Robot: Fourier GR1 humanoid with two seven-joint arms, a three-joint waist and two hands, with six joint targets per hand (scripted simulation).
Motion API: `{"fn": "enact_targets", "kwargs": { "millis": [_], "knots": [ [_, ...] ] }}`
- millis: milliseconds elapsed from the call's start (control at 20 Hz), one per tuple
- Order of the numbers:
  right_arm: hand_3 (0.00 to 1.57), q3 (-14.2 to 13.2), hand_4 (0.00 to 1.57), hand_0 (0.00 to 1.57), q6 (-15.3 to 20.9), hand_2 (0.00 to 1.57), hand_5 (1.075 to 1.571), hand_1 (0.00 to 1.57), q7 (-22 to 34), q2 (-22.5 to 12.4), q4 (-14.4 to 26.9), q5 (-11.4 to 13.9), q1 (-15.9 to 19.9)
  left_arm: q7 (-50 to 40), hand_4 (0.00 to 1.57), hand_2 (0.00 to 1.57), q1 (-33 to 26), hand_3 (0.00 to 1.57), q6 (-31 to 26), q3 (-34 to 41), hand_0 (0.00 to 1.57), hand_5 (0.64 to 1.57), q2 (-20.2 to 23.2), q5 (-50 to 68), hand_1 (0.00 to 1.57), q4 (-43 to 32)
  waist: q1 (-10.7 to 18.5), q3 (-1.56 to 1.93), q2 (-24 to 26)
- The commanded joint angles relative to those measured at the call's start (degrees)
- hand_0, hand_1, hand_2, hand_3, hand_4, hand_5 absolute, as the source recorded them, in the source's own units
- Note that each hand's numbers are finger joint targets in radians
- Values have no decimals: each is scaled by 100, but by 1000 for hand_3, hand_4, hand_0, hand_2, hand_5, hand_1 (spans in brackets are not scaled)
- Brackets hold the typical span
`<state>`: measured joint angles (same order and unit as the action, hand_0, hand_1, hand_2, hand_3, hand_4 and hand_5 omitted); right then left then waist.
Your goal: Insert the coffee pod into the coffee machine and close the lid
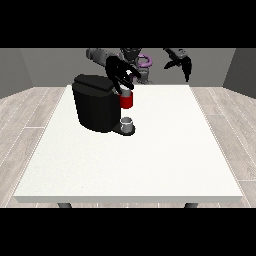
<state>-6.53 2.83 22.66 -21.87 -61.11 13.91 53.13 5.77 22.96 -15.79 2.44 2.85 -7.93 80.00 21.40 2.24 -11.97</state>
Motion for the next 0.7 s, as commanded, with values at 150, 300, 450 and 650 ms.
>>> {"fn": "enact_targets", "kwargs": {
  "millis": [150,300,450,650],
  "knots": [
    [0,174,0,0,-43,0,1571,0,-547,489,-351,-138,779,81,444,0,264,0,-207,-264,0,1571,-153,44,0,7,952,-219,-231],
    [0,-22,0,0,-87,0,1571,0,-339,276,-442,-200,789,-13,365,0,395,0,-237,-201,0,1571,-54,58,0,40,1200,-214,-350],
    [0,-112,0,0,-30,0,1571,0,-193,185,-633,-186,928,4,418,0,572,0,-273,-245,0,1571,-131,93,0,-28,1350,-217,-568],
    [0,-110,0,0,-40,0,1571,0,-548,425,-514,-350,1210,1,254,0,808,0,-293,-62,0,1571,11,179,0,-16,1262,-224,-876]
  ]
}}
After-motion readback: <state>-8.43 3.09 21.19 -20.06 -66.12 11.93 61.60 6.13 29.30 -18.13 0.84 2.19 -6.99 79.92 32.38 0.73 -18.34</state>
